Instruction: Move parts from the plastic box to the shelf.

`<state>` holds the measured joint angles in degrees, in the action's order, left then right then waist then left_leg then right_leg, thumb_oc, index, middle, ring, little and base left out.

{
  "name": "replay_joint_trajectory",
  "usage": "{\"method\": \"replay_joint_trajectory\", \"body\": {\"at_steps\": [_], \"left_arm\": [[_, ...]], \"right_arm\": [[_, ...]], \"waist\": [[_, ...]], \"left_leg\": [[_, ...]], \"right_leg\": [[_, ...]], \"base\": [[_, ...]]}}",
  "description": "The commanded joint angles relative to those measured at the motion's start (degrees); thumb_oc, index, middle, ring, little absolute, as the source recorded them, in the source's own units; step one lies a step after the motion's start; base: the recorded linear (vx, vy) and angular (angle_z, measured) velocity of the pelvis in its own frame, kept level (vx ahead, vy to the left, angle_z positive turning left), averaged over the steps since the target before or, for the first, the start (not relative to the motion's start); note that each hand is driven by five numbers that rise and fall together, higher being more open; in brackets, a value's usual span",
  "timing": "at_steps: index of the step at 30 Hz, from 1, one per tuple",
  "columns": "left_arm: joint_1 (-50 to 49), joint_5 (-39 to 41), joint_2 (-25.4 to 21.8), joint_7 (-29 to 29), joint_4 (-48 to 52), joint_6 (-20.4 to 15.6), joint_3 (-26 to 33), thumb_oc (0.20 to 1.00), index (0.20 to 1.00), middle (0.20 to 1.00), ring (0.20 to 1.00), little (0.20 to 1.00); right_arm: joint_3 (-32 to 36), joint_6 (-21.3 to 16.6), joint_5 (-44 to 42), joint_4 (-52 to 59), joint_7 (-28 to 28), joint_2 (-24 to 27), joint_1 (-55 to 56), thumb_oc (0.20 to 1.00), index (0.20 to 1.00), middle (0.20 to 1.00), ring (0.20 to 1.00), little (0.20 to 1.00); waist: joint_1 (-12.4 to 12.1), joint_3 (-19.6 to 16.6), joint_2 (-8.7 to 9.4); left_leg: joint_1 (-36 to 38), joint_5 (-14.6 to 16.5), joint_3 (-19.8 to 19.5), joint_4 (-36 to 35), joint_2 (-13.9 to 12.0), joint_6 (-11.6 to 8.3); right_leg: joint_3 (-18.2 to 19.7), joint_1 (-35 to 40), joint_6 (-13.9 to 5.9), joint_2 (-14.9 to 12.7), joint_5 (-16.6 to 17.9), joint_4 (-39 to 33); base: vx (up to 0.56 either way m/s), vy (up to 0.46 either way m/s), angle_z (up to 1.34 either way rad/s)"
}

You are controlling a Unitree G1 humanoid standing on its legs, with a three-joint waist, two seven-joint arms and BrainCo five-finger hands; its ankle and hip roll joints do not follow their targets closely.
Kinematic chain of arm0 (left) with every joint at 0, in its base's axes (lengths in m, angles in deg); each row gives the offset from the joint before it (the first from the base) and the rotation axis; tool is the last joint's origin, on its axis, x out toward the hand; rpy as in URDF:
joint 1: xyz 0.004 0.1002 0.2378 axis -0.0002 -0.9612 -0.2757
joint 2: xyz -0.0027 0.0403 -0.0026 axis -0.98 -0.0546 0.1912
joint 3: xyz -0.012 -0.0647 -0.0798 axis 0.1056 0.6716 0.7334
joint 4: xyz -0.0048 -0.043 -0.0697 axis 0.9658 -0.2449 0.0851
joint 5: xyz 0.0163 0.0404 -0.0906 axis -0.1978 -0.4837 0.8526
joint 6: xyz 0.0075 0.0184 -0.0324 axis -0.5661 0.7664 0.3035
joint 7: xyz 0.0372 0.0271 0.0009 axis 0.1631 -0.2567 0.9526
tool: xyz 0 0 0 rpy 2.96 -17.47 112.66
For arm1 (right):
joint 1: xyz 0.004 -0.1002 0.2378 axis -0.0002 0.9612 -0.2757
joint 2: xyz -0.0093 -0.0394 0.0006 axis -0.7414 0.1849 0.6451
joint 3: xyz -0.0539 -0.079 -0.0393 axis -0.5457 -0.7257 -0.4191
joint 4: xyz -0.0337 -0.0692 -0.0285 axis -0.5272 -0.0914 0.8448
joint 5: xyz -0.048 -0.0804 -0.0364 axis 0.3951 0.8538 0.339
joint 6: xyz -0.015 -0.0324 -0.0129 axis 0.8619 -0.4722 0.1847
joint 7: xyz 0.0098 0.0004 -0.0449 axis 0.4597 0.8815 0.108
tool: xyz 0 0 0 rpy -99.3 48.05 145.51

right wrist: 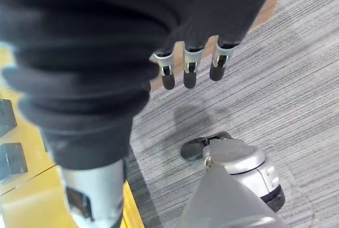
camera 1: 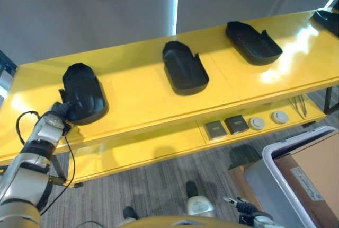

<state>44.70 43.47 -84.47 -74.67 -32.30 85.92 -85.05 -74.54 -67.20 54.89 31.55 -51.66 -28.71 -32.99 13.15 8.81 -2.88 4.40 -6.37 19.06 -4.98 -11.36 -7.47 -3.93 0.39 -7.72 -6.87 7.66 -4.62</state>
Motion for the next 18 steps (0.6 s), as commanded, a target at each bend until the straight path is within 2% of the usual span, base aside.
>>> {"method": "replay_joint_trajectory", "body": {"at_steps": [1, 9, 18], "left_arm": [[2.29, -1.54, -2.67, 2.09, -4.18, -1.00, 2.53, 1.000, 1.000, 1.000, 1.000, 1.000], [3.41, -2.98, -3.34, 8.35, -3.31, -1.66, 3.54, 1.000, 1.000, 1.000, 1.000, 1.000], [6.03, -5.82, -7.65, 16.58, 4.65, -2.57, 4.96, 1.000, 1.000, 1.000, 1.000, 1.000]], "right_arm": [[-0.26, -0.44, 0.25, 0.96, 1.20, 1.18, 0.54, 1.000, 1.000, 1.000, 1.000, 1.000], [-0.64, -0.47, -0.16, 0.96, 1.55, 0.88, 0.68, 1.000, 1.000, 1.000, 1.000, 1.000], [-0.13, -1.23, -0.73, -0.26, 1.68, 0.32, 1.02, 1.000, 1.000, 1.000, 1.000, 1.000]], "waist": [[0.06, 1.32, 1.05], [-0.13, 0.97, 1.33], [-1.08, 0.22, 1.68]], "left_leg": [[-0.56, 0.78, -0.59, 1.19, 1.20, 3.22], [-0.20, 0.83, -0.72, 0.80, 1.25, 3.13], [0.70, 1.14, -1.15, 0.36, 1.06, 3.01]], "right_leg": [[0.72, -1.07, -0.96, -0.61, -2.71, 3.69], [0.43, -0.73, -1.02, -0.61, -2.61, 3.37], [-0.39, 0.52, -1.12, -0.64, -2.50, 2.46]], "base": [[0.00, 0.000, 0.00], [0.00, 0.000, 0.00], [0.00, -0.002, 0.00]]}}
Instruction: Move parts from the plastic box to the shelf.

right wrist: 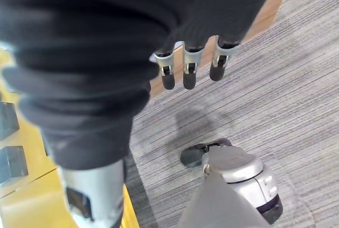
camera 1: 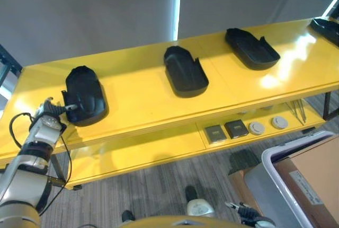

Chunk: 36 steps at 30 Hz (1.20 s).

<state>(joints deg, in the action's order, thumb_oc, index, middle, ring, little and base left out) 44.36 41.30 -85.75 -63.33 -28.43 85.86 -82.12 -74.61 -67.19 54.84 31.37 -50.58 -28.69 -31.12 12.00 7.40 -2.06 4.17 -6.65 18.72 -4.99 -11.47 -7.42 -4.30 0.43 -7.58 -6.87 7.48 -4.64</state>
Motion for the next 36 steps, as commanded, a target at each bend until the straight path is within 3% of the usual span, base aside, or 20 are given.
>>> {"method": "replay_joint_trajectory", "body": {"at_steps": [1, 7, 9, 12, 14, 17, 20, 23, 24, 25, 26, 32, 36], "left_arm": [[6.63, -3.43, -7.57, 6.96, 3.28, -3.09, 2.07, 1.000, 1.000, 1.000, 1.000, 1.000], [6.60, 0.19, -13.22, 8.91, 17.70, -9.64, 5.05, 1.000, 1.000, 1.000, 1.000, 1.000], [4.64, 4.76, -12.24, 5.21, 26.74, -13.35, 7.82, 1.000, 1.000, 1.000, 1.000, 1.000], [2.20, 8.95, -10.19, 2.19, 33.38, -14.96, 9.73, 1.000, 1.000, 1.000, 1.000, 1.000], [-2.79, 16.07, -4.09, -2.87, 43.83, -17.00, 12.04, 1.000, 1.000, 1.000, 1.000, 1.000], [-11.67, 18.65, 7.29, -6.75, 53.21, -19.58, 11.35, 1.000, 1.000, 1.000, 1.000, 1.000], [-17.48, 17.85, 13.71, -11.58, 55.23, -21.87, 8.93, 1.000, 1.000, 1.000, 1.000, 1.000], [-21.72, 20.47, 16.81, -13.17, 55.55, -22.03, 5.65, 1.000, 1.000, 1.000, 1.000, 1.000], [-22.82, 21.05, 17.16, -13.11, 55.59, -22.45, 4.63, 0.890, 0.890, 0.890, 0.890, 0.890], [-23.74, 21.48, 17.31, -12.95, 55.63, -22.60, 3.82, 0.583, 0.583, 0.583, 0.583, 0.583], [-25.03, 23.07, 17.25, -12.01, 55.23, -22.70, 2.76, 0.200, 0.200, 0.200, 0.200, 0.200], [-29.11, 22.55, 16.16, -9.74, 53.47, -25.63, 0.45, 0.200, 0.200, 0.200, 0.200, 0.200], [-29.87, 22.56, 15.63, -7.39, 52.96, -25.68, 0.43, 0.200, 0.200, 0.200, 0.200, 0.200]], "right_arm": [[-0.05, -1.22, -0.75, -0.10, 0.69, 0.14, -0.77, 1.000, 1.000, 1.000, 1.000, 1.000], [0.23, -1.26, -0.31, 0.11, 1.30, -1.37, -0.02, 1.000, 1.000, 1.000, 1.000, 1.000], [0.56, -1.58, 0.35, 0.19, 1.74, -2.28, 0.22, 1.000, 1.000, 1.000, 1.000, 1.000], [0.99, -1.75, 0.64, 0.29, 2.17, -3.04, 0.44, 1.000, 1.000, 1.000, 1.000, 1.000], [1.75, -1.74, 1.24, 0.67, 3.12, -4.42, 0.65, 1.000, 1.000, 1.000, 1.000, 1.000], [2.48, -2.04, 2.45, 0.38, 4.48, -6.67, 1.17, 1.000, 1.000, 1.000, 1.000, 1.000], [2.74, -2.98, 2.68, -1.09, 5.22, -7.72, 1.17, 1.000, 1.000, 1.000, 1.000, 1.000], [2.93, -3.84, 2.03, -2.67, 5.41, -7.87, 0.86, 1.000, 1.000, 1.000, 1.000, 1.000], [2.79, -3.96, 1.80, -2.81, 5.61, -7.91, 0.88, 1.000, 1.000, 1.000, 1.000, 1.000], [2.66, -4.14, 1.59, -3.03, 5.80, -7.95, 0.84, 1.000, 1.000, 1.000, 1.000, 1.000], [2.46, -4.31, 1.06, -3.37, 6.04, -7.98, 0.77, 1.000, 1.000, 1.000, 1.000, 1.000], [1.79, -5.58, -0.16, -4.25, 6.20, -7.90, 1.14, 1.000, 1.000, 1.000, 1.000, 1.000], [1.45, -6.25, -0.55, -4.56, 6.44, -7.94, 1.30, 1.000, 1.000, 1.000, 1.000, 1.000]], "waist": [[-0.14, 1.42, 0.92], [-1.28, 0.29, 1.32], [-1.78, -0.03, 1.51], [-2.13, -0.23, 1.65], [-2.54, -0.46, 1.86], [-3.33, -0.59, 2.18], [-3.99, -0.63, 2.33], [-4.57, -0.29, 2.38], [-4.70, -0.15, 2.36], [-4.81, -0.04, 2.34], [-4.96, 0.10, 2.33], [-5.54, 0.70, 2.20], [-5.71, 0.82, 2.17]], "left_leg": [[1.11, 1.47, -0.90, 0.22, 1.13, 2.92], [1.76, 1.88, -1.08, -0.01, 0.75, 2.69], [1.83, 2.08, -1.25, -0.01, 0.67, 2.56], [1.90, 2.18, -1.38, -0.01, 0.60, 2.42], [2.03, 2.30, -1.59, -0.01, 0.52, 2.30], [2.27, 2.34, -1.98, -0.01, 0.48, 2.30], [2.41, 2.41, -1.96, -0.01, 0.43, 2.35], [2.30, 2.41, -1.95, -0.01, 0.47, 2.45], [2.24, 2.41, -1.94, -0.01, 0.49, 2.48], [2.21, 2.40, -1.90, -0.01, 0.53, 2.49], [2.19, 2.39, -1.85, -0.01, 0.62, 2.51], [1.92, 2.37, -1.79, -0.01, 0.83, 2.74], [1.76, 2.32, -1.78, -0.01, 0.90, 2.73]], "right_leg": [[-0.17, 0.75, -1.25, -0.62, -2.27, 2.18], [-1.00, 2.04, -1.30, -0.58, -2.29, 1.25], [-1.18, 2.41, -1.34, -0.49, -2.40, 0.99], [-1.32, 2.69, -1.36, -0.45, -2.45, 0.76], [-1.40, 2.99, -1.39, -0.38, -2.50, 0.59], [-1.66, 3.52, -1.36, -0.28, -2.55, 0.52], [-1.77, 3.68, -1.27, -0.20, -2.47, 0.52], [-1.94, 3.53, -1.20, -0.16, -2.35, 0.60], [-1.98, 3.49, -1.20, -0.14, -2.34, 0.59], [-2.07, 3.47, -1.22, -0.13, -2.29, 0.54], [-2.10, 3.43, -1.25, -0.12, -2.18, 0.49], [-2.46, 2.92, -1.43, -0.30, -2.01, 0.67], [-2.60, 2.79, -1.58, -0.40, -1.89, 0.63]], "base": [[0.00, 0.000, 0.00], [0.03, -0.023, 0.10], [0.01, -0.021, 0.06], [0.00, -0.006, 0.01], [0.00, 0.000, 0.00], [0.00, 0.000, 0.00], [0.00, -0.012, -0.01], [0.00, 0.000, 0.00], [-0.03, -0.020, 0.02], [0.00, 0.000, 0.00], [0.00, 0.000, 0.00], [-0.03, -0.004, 0.02], [-0.02, 0.001, 0.05]]}}
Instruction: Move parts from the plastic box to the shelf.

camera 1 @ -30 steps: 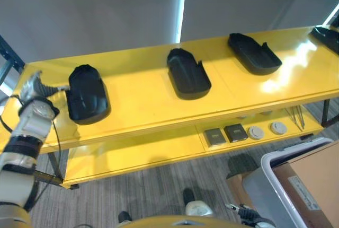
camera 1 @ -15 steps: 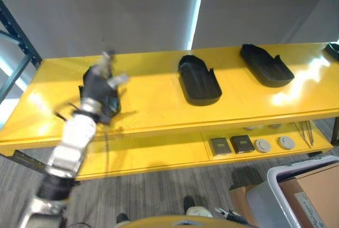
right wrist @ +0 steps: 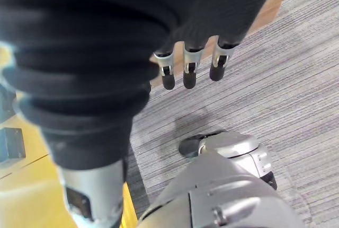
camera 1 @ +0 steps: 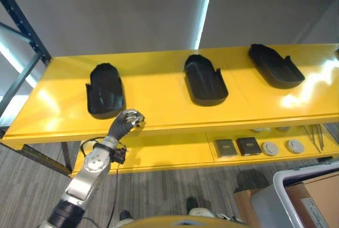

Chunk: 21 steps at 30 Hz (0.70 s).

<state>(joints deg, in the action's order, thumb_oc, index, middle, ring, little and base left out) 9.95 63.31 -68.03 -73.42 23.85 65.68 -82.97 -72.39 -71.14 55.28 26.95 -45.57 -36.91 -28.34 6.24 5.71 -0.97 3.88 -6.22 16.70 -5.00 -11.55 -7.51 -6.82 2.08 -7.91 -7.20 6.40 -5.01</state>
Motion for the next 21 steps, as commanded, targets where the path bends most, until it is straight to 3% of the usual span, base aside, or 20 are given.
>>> {"method": "replay_joint_trajectory", "body": {"at_steps": [1, 8, 21], "left_arm": [[4.23, -0.19, -2.39, 3.64, 0.74, -5.75, 1.45, 0.200, 0.200, 0.200, 0.200, 0.200], [5.19, -4.25, -3.22, 11.22, -0.22, -7.13, 2.63, 0.200, 0.200, 0.200, 0.200, 0.200], [10.65, -5.34, -1.48, 18.11, -7.13, -3.86, 4.43, 0.200, 0.200, 0.200, 0.200, 0.200]], "right_arm": [[-0.79, -2.40, -1.04, -0.08, 1.52, 0.29, -1.27, 1.000, 1.000, 1.000, 1.000, 1.000], [-1.13, -2.96, -1.49, -0.87, 1.38, 0.51, -0.97, 1.000, 1.000, 1.000, 1.000, 1.000], [-1.70, -1.34, -0.33, 1.02, 0.61, 1.08, -0.37, 1.000, 1.000, 1.000, 1.000, 1.000]], "waist": [[0.00, 2.53, 1.08], [-0.09, 2.66, 1.34], [1.33, 2.57, 2.07]], "left_leg": [[2.00, 1.85, 0.24, 0.02, 0.99, 2.82], [1.92, 1.84, 0.16, 0.06, 0.98, 2.81], [2.24, 1.85, 0.64, 0.07, 0.62, 2.74]], "right_leg": [[-0.13, 1.06, -1.30, -0.13, -0.81, 1.07], [-0.43, 0.99, -1.46, -0.29, -0.59, 0.95], [0.09, 0.69, -1.42, -0.19, -0.60, 1.29]], "base": [[-0.01, 0.002, 0.04], [0.00, 0.000, 0.00], [0.00, 0.000, 0.00]]}}
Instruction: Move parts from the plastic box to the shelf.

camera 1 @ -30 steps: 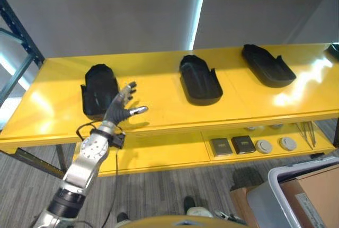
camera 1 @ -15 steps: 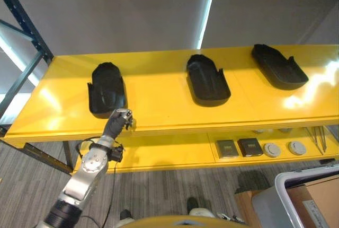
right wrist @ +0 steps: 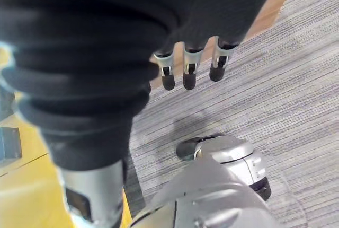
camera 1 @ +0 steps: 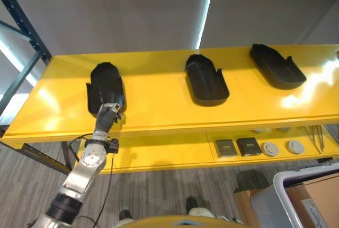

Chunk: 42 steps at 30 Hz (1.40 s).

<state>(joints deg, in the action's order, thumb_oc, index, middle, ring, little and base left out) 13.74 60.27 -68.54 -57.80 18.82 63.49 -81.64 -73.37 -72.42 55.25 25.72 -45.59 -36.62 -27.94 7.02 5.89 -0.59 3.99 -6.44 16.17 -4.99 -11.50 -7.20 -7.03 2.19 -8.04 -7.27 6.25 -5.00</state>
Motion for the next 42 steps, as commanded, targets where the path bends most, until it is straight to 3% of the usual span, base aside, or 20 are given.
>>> {"method": "replay_joint_trajectory", "body": {"at_steps": [1, 20, 28, 42], "left_arm": [[7.49, -1.99, -0.63, 2.79, -3.30, -0.93, 3.00, 0.200, 0.200, 0.200, 0.200, 0.200], [10.20, -1.39, 1.61, 4.25, -13.22, -0.20, 2.21, 0.200, 0.200, 0.200, 0.200, 0.200], [11.54, -3.11, -0.18, 7.72, -17.99, -0.24, 5.23, 0.200, 0.200, 0.200, 0.200, 0.200], [14.81, -4.68, -3.10, 8.17, -25.60, -0.10, 8.59, 0.200, 0.200, 0.200, 0.200, 0.200]], "right_arm": [[-0.89, 0.20, -0.16, 2.72, 0.58, 0.95, -0.65, 1.000, 1.000, 1.000, 1.000, 1.000], [-1.38, 1.47, 1.26, 3.95, -0.12, 2.01, -0.99, 1.000, 1.000, 1.000, 1.000, 1.000], [-1.18, 1.96, 2.14, 4.15, -0.92, 2.81, -0.73, 1.000, 1.000, 1.000, 1.000, 1.000], [-1.51, 2.52, 3.01, 4.44, -1.88, 3.89, -0.79, 1.000, 1.000, 1.000, 1.000, 1.000]], "waist": [[0.77, 2.42, 1.73], [2.03, 2.82, 1.76], [2.34, 2.65, 1.89], [2.87, 2.28, 1.88]], "left_leg": [[2.11, 2.05, 1.20, 0.11, 0.55, 2.43], [2.40, 1.82, 1.95, 0.38, 0.13, 2.32], [2.67, 1.63, 2.06, 0.34, -0.03, 2.22], [2.95, 1.52, 2.01, 0.37, -0.22, 2.16]], "right_leg": [[0.47, 0.52, -1.26, -0.07, -0.48, 1.33], [1.38, 0.42, -1.11, 0.08, -0.55, 1.64], [1.29, 0.74, -1.08, 0.02, -0.60, 1.45], [1.47, 0.90, -1.08, -0.02, -0.87, 1.63]], "base": [[0.00, 0.000, 0.00], [0.00, 0.000, -0.01], [0.01, 0.006, -0.02], [0.00, 0.001, 0.00]]}}
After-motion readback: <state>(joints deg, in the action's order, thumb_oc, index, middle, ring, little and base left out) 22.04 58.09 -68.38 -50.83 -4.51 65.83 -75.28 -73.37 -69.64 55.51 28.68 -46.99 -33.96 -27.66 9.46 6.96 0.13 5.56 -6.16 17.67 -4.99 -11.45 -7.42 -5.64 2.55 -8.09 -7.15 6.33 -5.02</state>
